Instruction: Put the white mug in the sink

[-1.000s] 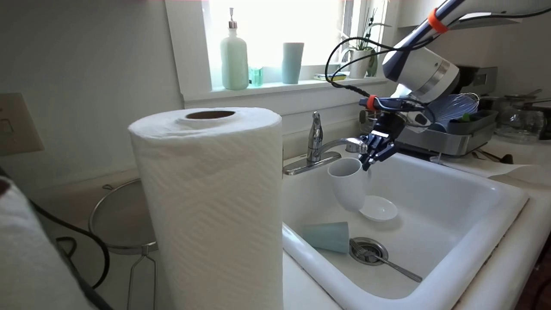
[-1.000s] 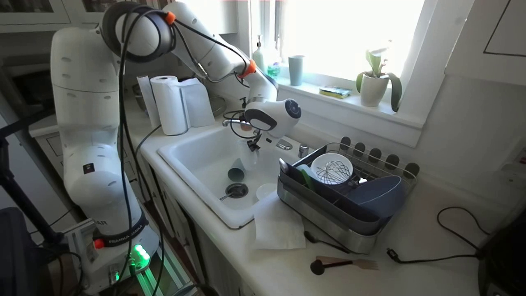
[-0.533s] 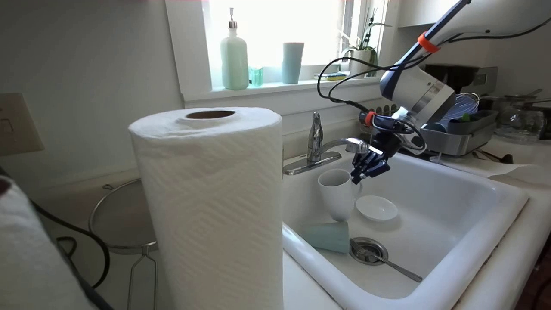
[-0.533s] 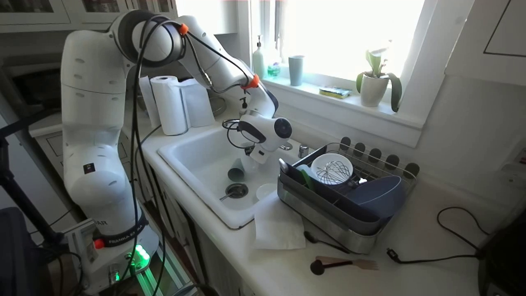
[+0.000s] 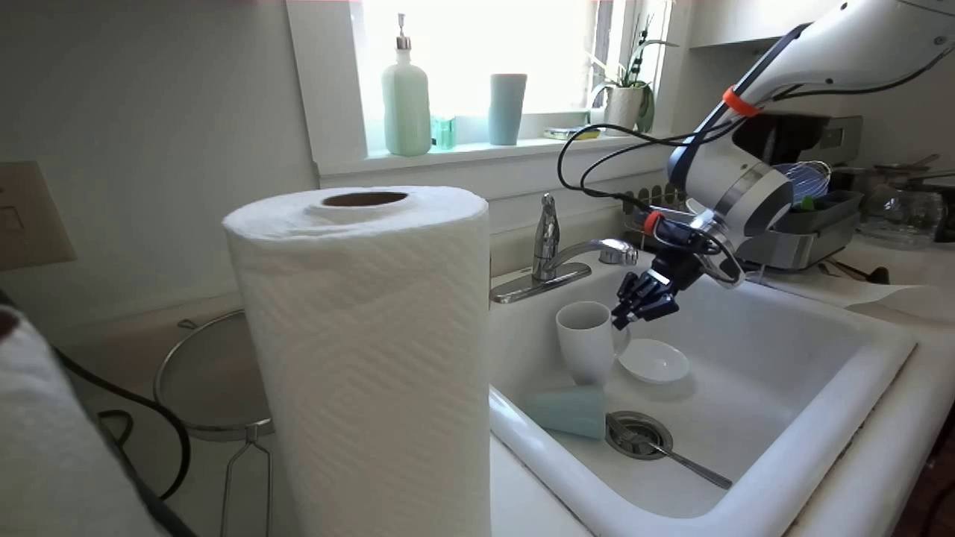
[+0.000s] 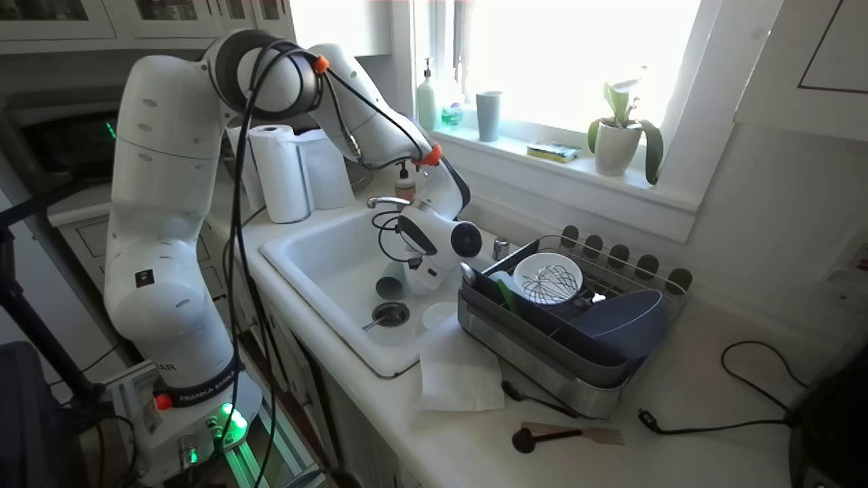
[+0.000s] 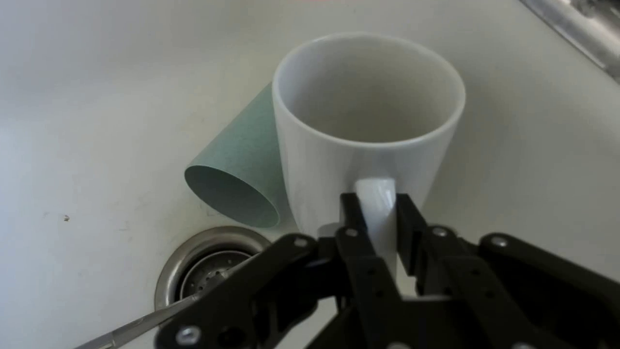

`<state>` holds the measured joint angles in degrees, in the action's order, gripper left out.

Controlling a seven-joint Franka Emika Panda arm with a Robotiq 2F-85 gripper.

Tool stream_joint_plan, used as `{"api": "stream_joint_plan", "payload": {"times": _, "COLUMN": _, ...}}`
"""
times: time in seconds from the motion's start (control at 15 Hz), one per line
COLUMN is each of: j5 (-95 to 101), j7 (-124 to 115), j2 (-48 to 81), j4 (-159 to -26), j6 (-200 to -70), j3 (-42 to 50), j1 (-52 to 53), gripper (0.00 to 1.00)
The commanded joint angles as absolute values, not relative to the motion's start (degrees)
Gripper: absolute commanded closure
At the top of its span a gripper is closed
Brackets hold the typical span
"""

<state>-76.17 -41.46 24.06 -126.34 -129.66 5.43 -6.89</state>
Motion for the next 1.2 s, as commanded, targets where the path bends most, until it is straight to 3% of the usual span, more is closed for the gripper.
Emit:
{"api": "stream_joint_plan", "payload": {"times": 0.0, "j5": -82.7, "j7": -37.0, "j2": 24.5, "j4": -126.4, "j6": -126.8, "j3": 5.5, "j1": -8.0, "gripper": 0.95}}
{"api": "stream_joint_plan", "payload": {"times": 0.8, "j5": -91.5, "j7": -32.2, "j2": 29.7, "j4": -126.4, "j6": -122.9, "j3": 6.0, "j1": -7.9, "gripper": 0.95}}
{"api": "stream_joint_plan", "payload": {"times": 0.87, "j5": -91.1, "j7": -32.2, "j2": 29.7, "j4": -126.4, "j6": -122.8, "j3": 6.0, "j1": -7.8, "gripper": 0.82}}
{"api": "stream_joint_plan", "payload": {"times": 0.93, "j5": -90.9, "j7": -32.2, "j2": 29.7, "j4": -126.4, "j6": -122.9, "j3": 6.1, "j1": -7.7, "gripper": 0.54}}
{"api": "stream_joint_plan", "payload": {"times": 1.0, "j5": -90.7, "j7": -32.3, "j2": 29.7, "j4": -126.4, "j6": -122.9, "j3": 6.2, "j1": -7.7, "gripper": 0.53}}
{"api": "stream_joint_plan", "payload": {"times": 1.13, "j5": -90.4, "j7": -32.4, "j2": 29.5, "j4": -126.5, "j6": -122.8, "j3": 6.3, "j1": -7.6, "gripper": 0.41}}
